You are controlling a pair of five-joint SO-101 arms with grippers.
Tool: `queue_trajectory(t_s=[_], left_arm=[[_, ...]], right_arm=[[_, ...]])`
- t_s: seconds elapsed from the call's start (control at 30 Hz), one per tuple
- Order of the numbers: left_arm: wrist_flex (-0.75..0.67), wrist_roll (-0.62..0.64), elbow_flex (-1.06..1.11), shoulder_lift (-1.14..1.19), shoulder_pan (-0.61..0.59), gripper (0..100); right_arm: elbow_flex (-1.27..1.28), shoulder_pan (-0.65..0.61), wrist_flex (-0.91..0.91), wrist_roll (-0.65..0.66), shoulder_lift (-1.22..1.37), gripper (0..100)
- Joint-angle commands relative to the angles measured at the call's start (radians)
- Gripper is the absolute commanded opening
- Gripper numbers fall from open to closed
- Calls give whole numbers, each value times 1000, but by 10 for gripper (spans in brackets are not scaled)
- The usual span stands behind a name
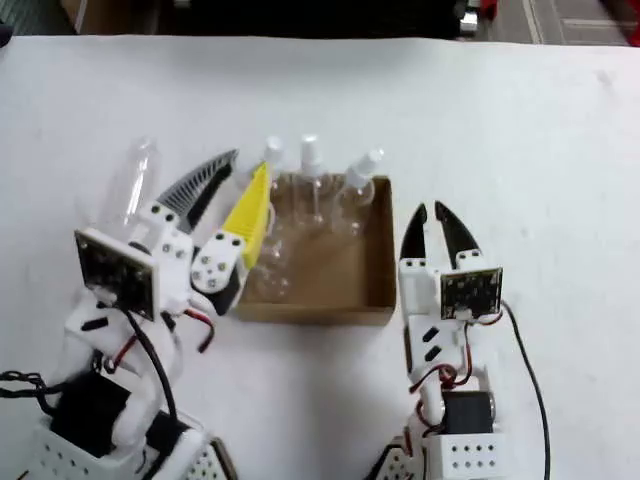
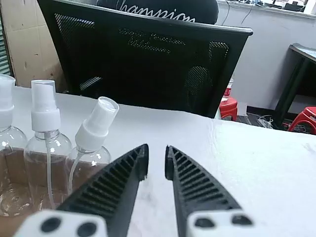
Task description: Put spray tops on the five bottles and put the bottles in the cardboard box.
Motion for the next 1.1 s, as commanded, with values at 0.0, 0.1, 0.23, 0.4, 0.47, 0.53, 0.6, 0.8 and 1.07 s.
queue_trajectory(t_s=[0.0, 0.1, 0.23, 0.4, 0.47, 0.53, 0.6, 0.8, 1.07], left_arm=[[3, 3, -14, -7, -10, 71], [3, 5, 6, -8, -10, 71], [12, 6, 12, -8, -10, 68], [25, 46, 55, -8, -10, 72], [20, 60, 92, -8, -10, 72], [-14, 60, 133, -8, -13, 72], [-63, 61, 172, -8, -39, 72], [-141, 63, 258, -8, -97, 72], [-138, 69, 338, -8, -77, 104]], right_arm=[[9, -1, -25, 0, -7, 52], [9, -1, -25, 0, -7, 52], [9, -1, -25, 0, -7, 52], [9, -1, -25, 0, -7, 52], [9, -1, -25, 2, -7, 52], [9, -1, -25, 2, -7, 52], [9, -1, -25, 2, -7, 52], [9, -1, -25, 2, -7, 52], [9, -2, -25, 2, -7, 52]])
